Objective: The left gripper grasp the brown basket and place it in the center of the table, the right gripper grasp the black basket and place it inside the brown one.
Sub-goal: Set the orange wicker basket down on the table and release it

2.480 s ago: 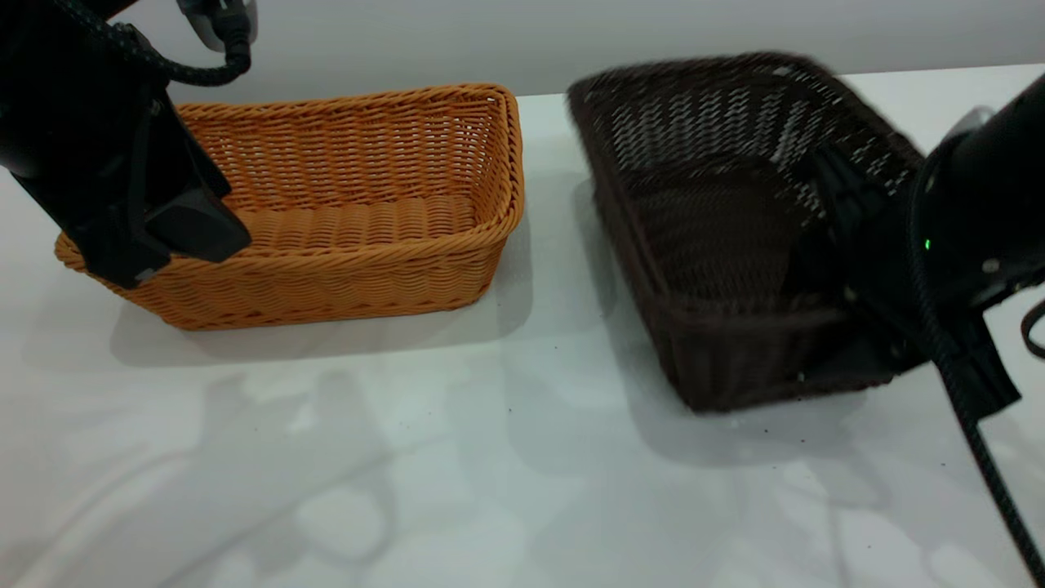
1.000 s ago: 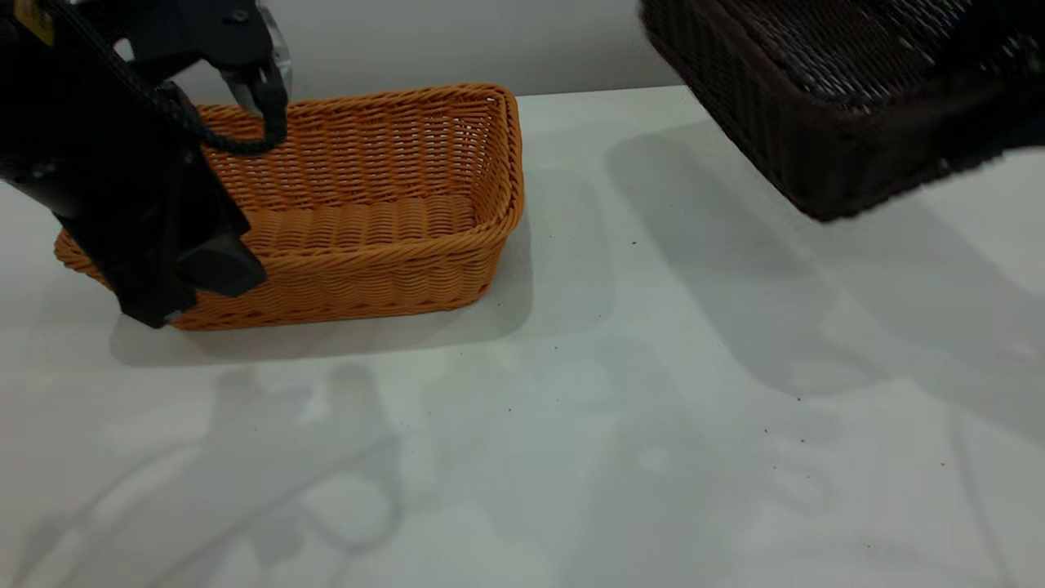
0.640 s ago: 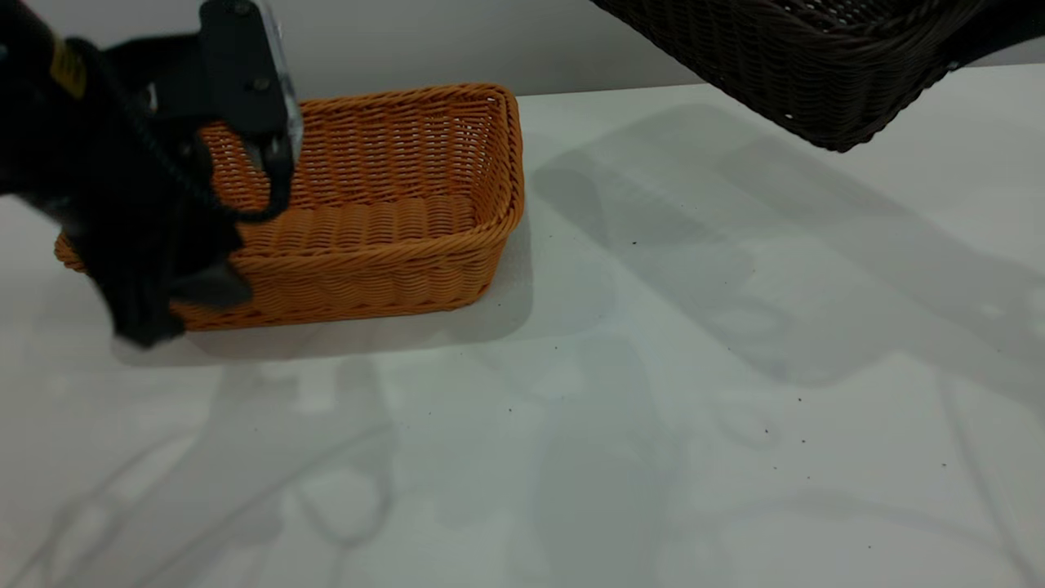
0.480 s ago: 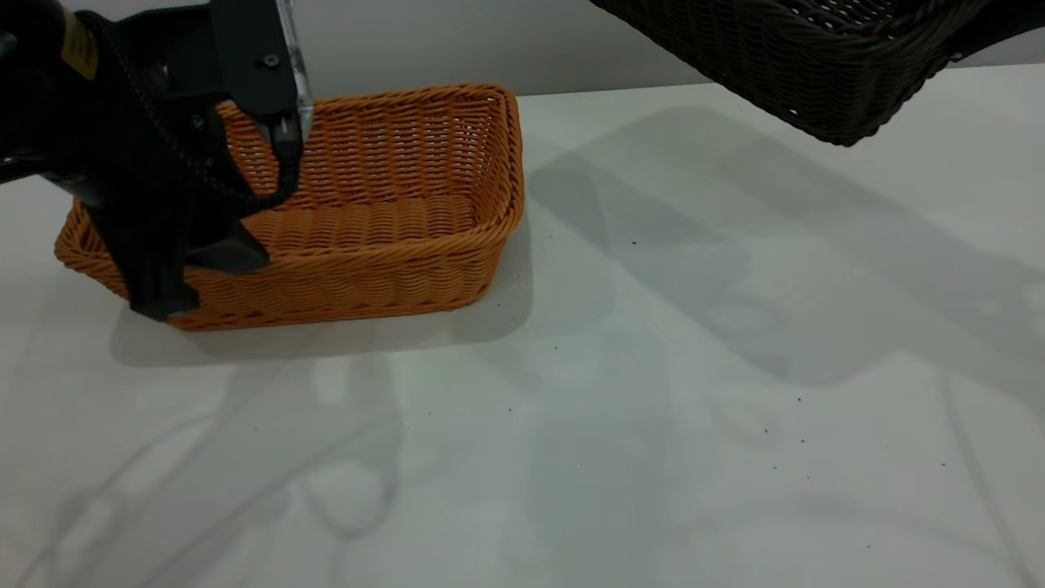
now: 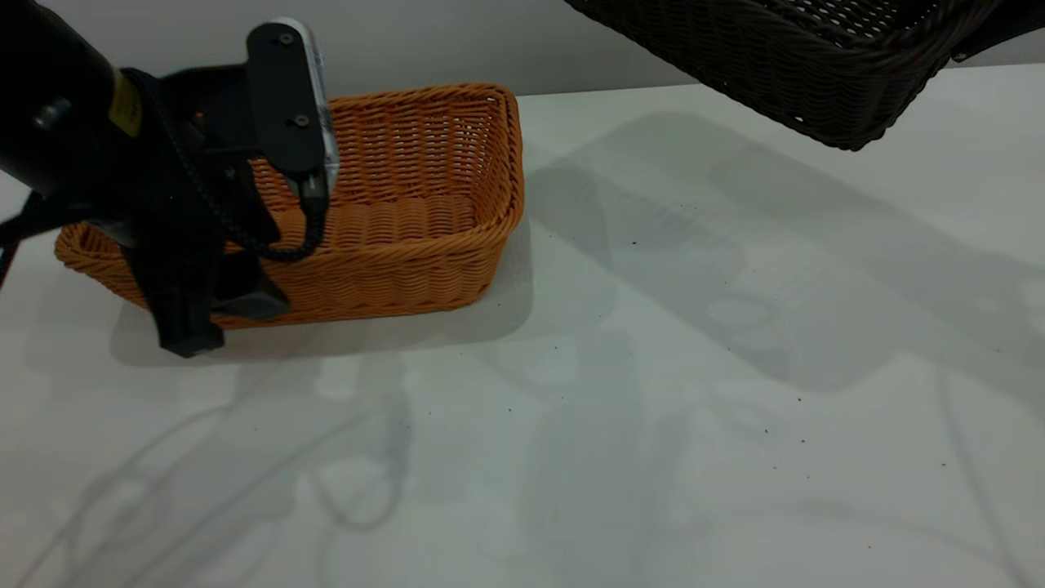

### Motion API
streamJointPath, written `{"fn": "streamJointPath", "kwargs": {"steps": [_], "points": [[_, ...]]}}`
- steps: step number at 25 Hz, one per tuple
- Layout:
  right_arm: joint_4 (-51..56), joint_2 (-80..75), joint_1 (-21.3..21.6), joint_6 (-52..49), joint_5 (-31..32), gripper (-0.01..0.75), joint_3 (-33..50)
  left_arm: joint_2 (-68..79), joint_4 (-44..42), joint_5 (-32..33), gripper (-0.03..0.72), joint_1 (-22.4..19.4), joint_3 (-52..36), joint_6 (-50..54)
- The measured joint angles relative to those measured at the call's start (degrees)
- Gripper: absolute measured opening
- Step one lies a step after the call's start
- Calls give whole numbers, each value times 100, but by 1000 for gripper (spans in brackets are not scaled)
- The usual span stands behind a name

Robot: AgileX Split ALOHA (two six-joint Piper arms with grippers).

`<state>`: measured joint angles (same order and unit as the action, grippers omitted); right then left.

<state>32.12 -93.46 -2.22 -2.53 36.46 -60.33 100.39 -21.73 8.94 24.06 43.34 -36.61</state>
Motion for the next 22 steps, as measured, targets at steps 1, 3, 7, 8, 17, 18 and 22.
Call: {"fn": "streamJointPath", "kwargs": {"steps": [1, 3, 7, 8, 17, 18, 22], "points": [[0, 0, 0, 0, 5, 296, 0, 21, 0, -69, 440, 0, 0, 0], [6, 0, 0, 0, 5, 296, 0, 90, -93, -174, 449, -52, 0, 0], [33, 0, 0, 49, -3, 296, 0, 313, -287, -139, 454, -169, 130, 55], [33, 0, 0, 49, -3, 296, 0, 393, -294, -139, 454, -169, 193, 65], [22, 0, 0, 419, 11, 296, -10, 1101, -375, -656, 326, -163, 564, 49], [18, 0, 0, 419, 15, 296, -10, 1150, -434, -697, 286, -163, 564, 49], [-60, 0, 0, 640, 147, 295, -191, 1203, -521, -702, 113, -163, 564, -37]]}}
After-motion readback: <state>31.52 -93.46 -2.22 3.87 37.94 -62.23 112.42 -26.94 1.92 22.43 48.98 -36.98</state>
